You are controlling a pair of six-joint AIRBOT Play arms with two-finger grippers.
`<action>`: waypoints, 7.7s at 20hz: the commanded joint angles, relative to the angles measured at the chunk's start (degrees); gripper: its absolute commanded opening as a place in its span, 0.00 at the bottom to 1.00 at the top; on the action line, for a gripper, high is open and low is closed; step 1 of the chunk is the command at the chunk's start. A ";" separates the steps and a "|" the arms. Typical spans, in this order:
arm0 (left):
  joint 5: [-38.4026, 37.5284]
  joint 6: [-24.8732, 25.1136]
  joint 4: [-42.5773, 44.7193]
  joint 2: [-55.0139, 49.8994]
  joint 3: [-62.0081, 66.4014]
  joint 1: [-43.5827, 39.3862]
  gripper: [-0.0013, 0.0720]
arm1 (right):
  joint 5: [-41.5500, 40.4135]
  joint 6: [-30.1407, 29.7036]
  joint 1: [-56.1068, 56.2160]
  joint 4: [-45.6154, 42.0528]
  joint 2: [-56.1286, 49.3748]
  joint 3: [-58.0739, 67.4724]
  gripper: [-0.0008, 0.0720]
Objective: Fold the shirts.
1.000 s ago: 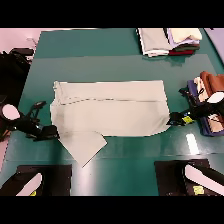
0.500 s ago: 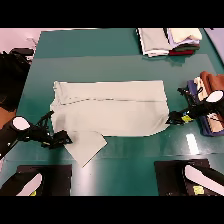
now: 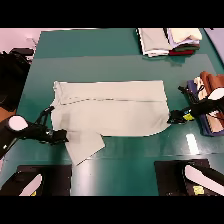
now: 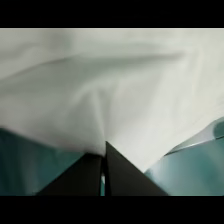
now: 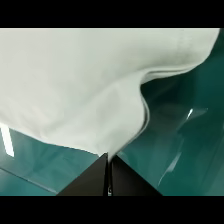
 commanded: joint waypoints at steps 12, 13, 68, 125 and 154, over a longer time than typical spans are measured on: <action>-7.43 -4.09 11.10 11.91 9.77 -0.13 0.05 | 3.17 4.50 2.23 -12.15 12.61 7.28 0.03; -5.49 -2.40 11.30 8.76 11.21 -0.13 0.05 | 2.73 4.55 3.52 -12.15 10.34 9.46 0.03; 24.90 1.01 -4.66 -61.42 59.41 -28.61 0.05 | 0.22 3.82 12.31 16.39 -17.35 52.39 0.03; 12.83 -0.02 11.54 -17.51 62.07 -4.07 0.05 | -19.96 2.38 40.68 26.69 -49.40 54.49 0.03; 10.84 0.81 -0.79 -17.51 62.07 -4.07 0.05 | -19.28 3.41 -28.63 14.73 -23.34 62.62 0.03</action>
